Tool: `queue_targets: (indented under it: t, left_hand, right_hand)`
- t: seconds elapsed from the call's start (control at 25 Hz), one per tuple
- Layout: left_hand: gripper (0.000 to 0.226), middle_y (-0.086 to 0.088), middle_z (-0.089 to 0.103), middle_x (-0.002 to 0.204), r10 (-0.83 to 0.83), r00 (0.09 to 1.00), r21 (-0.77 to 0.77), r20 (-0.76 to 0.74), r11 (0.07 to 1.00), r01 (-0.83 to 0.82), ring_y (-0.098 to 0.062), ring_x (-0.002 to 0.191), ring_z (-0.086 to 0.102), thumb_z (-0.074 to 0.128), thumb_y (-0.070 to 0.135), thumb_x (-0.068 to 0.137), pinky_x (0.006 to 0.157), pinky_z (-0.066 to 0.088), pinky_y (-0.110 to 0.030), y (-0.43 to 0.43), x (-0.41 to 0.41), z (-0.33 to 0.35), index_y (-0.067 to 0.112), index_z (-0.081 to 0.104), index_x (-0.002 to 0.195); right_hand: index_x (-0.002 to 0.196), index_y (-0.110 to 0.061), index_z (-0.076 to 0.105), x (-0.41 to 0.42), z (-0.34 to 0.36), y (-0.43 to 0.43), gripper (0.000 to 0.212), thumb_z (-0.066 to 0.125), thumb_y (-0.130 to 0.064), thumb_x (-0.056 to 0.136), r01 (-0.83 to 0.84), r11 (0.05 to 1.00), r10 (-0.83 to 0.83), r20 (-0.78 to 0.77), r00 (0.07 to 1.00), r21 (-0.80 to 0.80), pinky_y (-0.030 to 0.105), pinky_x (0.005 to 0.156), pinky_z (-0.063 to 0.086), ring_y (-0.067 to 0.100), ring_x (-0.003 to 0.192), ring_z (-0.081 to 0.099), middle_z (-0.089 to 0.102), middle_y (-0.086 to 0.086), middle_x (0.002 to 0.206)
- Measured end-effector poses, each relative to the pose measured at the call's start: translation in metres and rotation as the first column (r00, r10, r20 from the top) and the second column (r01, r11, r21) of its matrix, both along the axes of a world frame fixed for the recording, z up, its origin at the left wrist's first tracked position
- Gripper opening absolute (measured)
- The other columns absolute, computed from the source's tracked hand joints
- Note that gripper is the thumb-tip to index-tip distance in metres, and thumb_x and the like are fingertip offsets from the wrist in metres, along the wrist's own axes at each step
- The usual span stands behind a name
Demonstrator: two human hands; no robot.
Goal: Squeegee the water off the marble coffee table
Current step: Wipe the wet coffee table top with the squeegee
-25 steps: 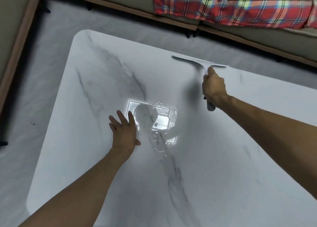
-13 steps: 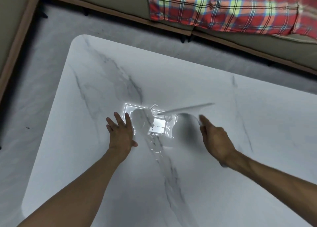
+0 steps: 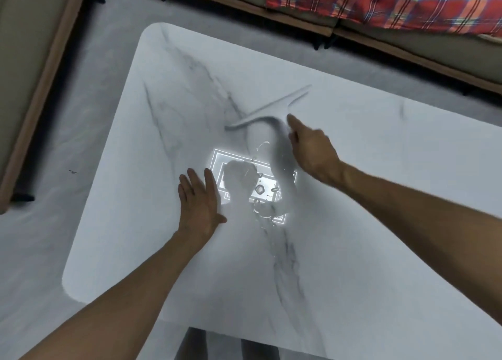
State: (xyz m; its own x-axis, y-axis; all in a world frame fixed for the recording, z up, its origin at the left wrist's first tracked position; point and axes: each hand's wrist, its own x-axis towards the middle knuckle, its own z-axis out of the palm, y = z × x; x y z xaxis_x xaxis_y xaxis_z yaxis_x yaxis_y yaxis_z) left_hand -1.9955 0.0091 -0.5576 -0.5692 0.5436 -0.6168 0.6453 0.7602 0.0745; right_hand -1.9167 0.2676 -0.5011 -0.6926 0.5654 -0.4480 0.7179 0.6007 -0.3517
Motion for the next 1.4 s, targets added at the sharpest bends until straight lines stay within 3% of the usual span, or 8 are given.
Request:
queue_targets:
  t: [0.16, 0.32, 0.52, 0.72, 0.88, 1.04, 1.28, 1.4]
  left_hand:
    - [0.127, -0.037, -0.006, 0.154, -0.007, 0.998, -0.055, 0.055, 0.998, 0.01, -0.057, 0.142, -0.001, 0.075, 0.053, 0.073, 0.12, 0.01, -0.054, 0.007, 0.013, 0.004, 0.004, -0.011, 0.151]
    - [0.124, -0.041, -0.009, 0.152, -0.021, 0.998, -0.107, 0.065, 0.994, 0.028, -0.06, 0.14, -0.003, 0.073, 0.051, 0.076, 0.119, 0.012, -0.055, 0.013, 0.014, 0.006, 0.004, -0.012, 0.152]
    - [0.125, -0.043, -0.007, 0.151, -0.027, 0.998, -0.108, 0.05, 0.994, 0.032, -0.061, 0.139, 0.0, 0.073, 0.05, 0.076, 0.119, 0.015, -0.055, 0.014, 0.015, 0.002, 0.003, -0.015, 0.151]
    - [0.124, -0.047, -0.004, 0.149, -0.059, 0.998, -0.121, 0.029, 0.991, 0.062, -0.064, 0.137, 0.004, 0.072, 0.052, 0.076, 0.117, 0.019, -0.056, 0.015, 0.014, -0.003, 0.004, -0.015, 0.151]
    - [0.124, -0.046, -0.005, 0.149, -0.056, 0.998, -0.114, 0.034, 0.992, 0.059, -0.064, 0.137, 0.003, 0.072, 0.052, 0.076, 0.117, 0.019, -0.056, 0.015, 0.013, -0.007, 0.005, -0.014, 0.151]
    - [0.127, -0.047, -0.002, 0.148, -0.071, 0.997, -0.126, 0.016, 0.989, 0.072, -0.065, 0.136, 0.007, 0.073, 0.053, 0.074, 0.116, 0.021, -0.057, 0.016, 0.014, -0.006, 0.003, -0.014, 0.151]
    - [0.126, -0.044, -0.003, 0.15, -0.066, 0.998, -0.134, -0.005, 0.989, 0.064, -0.063, 0.138, 0.009, 0.073, 0.054, 0.074, 0.115, 0.022, -0.055, 0.015, 0.012, -0.004, 0.007, -0.013, 0.151]
    - [0.121, -0.039, -0.002, 0.153, -0.025, 0.999, 0.014, -0.027, 1.0, 0.025, -0.058, 0.14, 0.011, 0.077, 0.045, 0.075, 0.116, 0.02, -0.054, 0.009, 0.024, -0.001, 0.009, -0.008, 0.153]
  right_hand:
    - [0.149, -0.04, 0.023, 0.113, 0.017, -0.026, 0.05, 0.031, -0.029, 0.1, -0.216, 0.976, 0.216, 0.147, 0.965, -0.017, 0.036, 0.065, 0.042, 0.038, 0.082, 0.061, 0.066, 0.011, 0.095]
    - [0.148, -0.044, 0.023, 0.187, 0.051, -0.019, 0.049, 0.031, -0.034, 0.101, -0.219, 0.975, 0.22, 0.339, 0.914, -0.043, 0.034, 0.066, 0.046, 0.029, 0.079, 0.062, 0.062, -0.001, 0.087]
    - [0.143, -0.033, 0.041, 0.123, 0.052, 0.037, 0.043, 0.04, -0.034, 0.1, 0.093, 0.996, -0.093, 0.047, 0.995, 0.005, 0.045, 0.095, 0.048, 0.04, 0.107, 0.062, 0.066, 0.016, 0.122]
    - [0.143, -0.026, 0.034, 0.01, 0.019, 0.096, 0.045, 0.03, -0.028, 0.098, 0.416, 0.908, -0.416, 0.02, 0.909, -0.045, 0.047, 0.09, 0.051, 0.034, 0.085, 0.055, 0.06, 0.025, 0.12]
    - [0.133, -0.024, 0.039, 0.025, 0.008, 0.085, 0.037, 0.029, -0.027, 0.098, 0.359, 0.933, -0.361, 0.069, 0.93, 0.039, 0.044, 0.082, 0.052, 0.044, 0.088, 0.062, 0.06, 0.026, 0.115]
    - [0.144, -0.035, 0.033, 0.114, 0.009, 0.035, 0.044, 0.032, -0.034, 0.1, 0.318, 0.946, -0.323, 0.092, 0.942, 0.068, 0.047, 0.085, 0.051, 0.046, 0.098, 0.059, 0.063, 0.024, 0.114]
    - [0.146, -0.033, 0.035, 0.222, 0.038, -0.029, 0.045, 0.033, -0.036, 0.101, 0.247, 0.969, -0.246, 0.216, 0.945, 0.022, 0.033, 0.066, 0.044, 0.029, 0.07, 0.055, 0.06, 0.001, 0.073]
    - [0.144, -0.032, 0.039, 0.238, 0.053, -0.033, 0.044, 0.035, -0.039, 0.1, 0.326, 0.945, -0.314, 0.194, 0.929, -0.033, 0.033, 0.069, 0.045, 0.025, 0.072, 0.054, 0.06, 0.001, 0.082]
